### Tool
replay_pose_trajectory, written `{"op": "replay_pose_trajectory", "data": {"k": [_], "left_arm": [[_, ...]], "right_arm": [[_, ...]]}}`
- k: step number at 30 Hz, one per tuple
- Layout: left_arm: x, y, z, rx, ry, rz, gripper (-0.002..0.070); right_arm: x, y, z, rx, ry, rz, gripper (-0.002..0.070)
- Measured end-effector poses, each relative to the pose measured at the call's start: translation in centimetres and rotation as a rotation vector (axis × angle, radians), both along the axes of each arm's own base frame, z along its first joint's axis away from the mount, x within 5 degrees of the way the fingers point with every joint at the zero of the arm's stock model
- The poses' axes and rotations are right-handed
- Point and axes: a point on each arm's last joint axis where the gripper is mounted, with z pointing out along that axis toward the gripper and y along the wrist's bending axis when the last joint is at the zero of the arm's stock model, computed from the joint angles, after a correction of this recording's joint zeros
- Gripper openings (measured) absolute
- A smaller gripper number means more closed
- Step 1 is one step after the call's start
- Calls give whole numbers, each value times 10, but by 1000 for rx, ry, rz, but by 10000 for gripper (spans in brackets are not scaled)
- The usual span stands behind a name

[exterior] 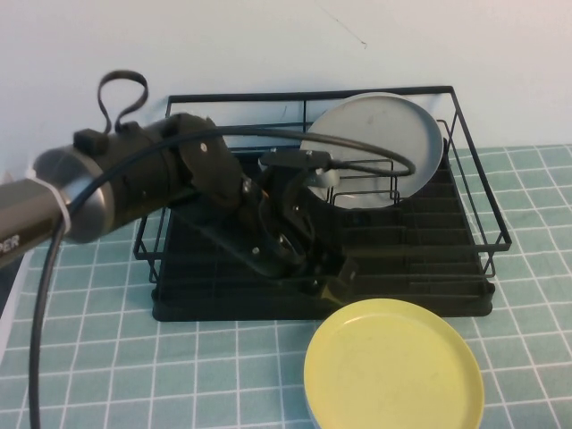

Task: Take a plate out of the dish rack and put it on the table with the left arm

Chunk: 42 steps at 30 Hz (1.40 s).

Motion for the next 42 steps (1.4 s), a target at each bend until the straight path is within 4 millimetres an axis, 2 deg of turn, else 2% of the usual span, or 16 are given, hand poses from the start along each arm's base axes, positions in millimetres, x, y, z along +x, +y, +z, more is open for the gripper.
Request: {"op": "replay_pose_trajectory", "data": {"k": [3,6,7,10,13,16,18,22,26,30,34,42], "left_arm": [[1,9,33,-30,-29,-17,355],[-7,18,80,-67,-98,-71,218],[-14,23,97,-72,-130,-98,136],[-36,35,135,-88,-221,-127,44],[-62,51,166,-92,-325,-118,11],[-92,67,182,-124,-409,-76,4],[-113,80,185,-155,-463,-39,1],[-146,102,163,-201,-535,62,-1],[-175,122,115,-218,-539,146,-1],[-196,135,81,-255,-539,211,-1],[-205,140,66,-287,-531,244,-1],[-211,140,60,-297,-489,236,-2]], "right_arm": [[0,0,0,0,0,0,-1],[0,0,0,0,0,0,-1],[0,0,0,0,0,0,-1],[0,0,0,0,0,0,-1],[0,0,0,0,0,0,-1],[0,0,0,0,0,0,-1],[0,0,0,0,0,0,-1],[0,0,0,0,0,0,-1],[0,0,0,0,0,0,-1],[0,0,0,0,0,0,-1],[0,0,0,0,0,0,-1],[0,0,0,0,0,0,-1]]}}
